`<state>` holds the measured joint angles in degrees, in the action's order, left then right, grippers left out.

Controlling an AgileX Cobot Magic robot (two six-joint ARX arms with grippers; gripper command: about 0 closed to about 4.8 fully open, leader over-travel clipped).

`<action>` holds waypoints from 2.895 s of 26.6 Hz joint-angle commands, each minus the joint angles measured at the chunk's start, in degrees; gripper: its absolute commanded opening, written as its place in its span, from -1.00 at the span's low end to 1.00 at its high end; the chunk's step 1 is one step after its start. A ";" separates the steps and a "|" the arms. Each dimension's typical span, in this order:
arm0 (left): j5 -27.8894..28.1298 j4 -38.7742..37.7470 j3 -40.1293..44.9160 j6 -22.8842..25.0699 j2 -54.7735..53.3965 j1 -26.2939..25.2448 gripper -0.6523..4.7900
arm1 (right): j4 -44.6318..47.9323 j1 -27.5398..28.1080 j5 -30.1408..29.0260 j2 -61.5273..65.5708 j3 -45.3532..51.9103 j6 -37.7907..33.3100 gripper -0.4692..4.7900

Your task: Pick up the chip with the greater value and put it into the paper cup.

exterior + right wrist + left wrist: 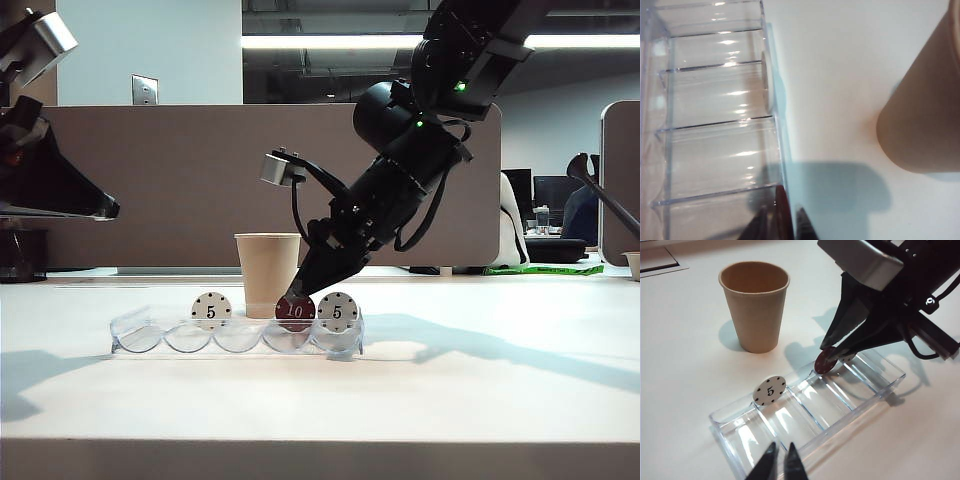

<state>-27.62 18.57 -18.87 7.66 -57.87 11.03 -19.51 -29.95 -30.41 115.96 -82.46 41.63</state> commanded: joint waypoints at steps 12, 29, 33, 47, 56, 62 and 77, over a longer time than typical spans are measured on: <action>-0.07 0.33 -0.31 -0.17 0.11 -0.04 -0.66 | 0.04 -0.02 -0.15 -0.31 -0.17 -0.11 -0.79; -0.07 0.33 -0.31 -0.20 0.11 -0.04 -0.66 | 0.42 -0.02 -0.39 -5.20 -0.20 -0.11 -0.83; -0.07 0.33 -0.31 -0.20 0.11 -0.04 -0.66 | 4.13 -0.02 -2.47 -8.68 -0.22 -2.43 -0.83; -0.07 0.35 -0.31 -0.17 0.11 -0.04 -0.66 | 28.79 0.07 -0.94 -7.37 -0.20 -11.98 -0.83; -0.07 0.33 -0.31 -0.20 0.11 -0.04 -0.66 | 35.76 0.07 2.73 -1.60 -0.22 -12.11 -0.83; -0.07 0.33 -0.31 -0.17 0.11 -0.04 -0.66 | 36.52 0.07 3.69 -0.87 -0.20 -12.11 -0.83; -0.04 0.35 -0.31 -0.17 0.11 -0.04 -0.66 | 36.57 0.07 3.96 -0.90 -0.20 -12.11 -0.74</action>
<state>-27.62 18.52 -18.87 7.66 -57.87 11.03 16.03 -29.76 -26.57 115.24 -82.48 29.76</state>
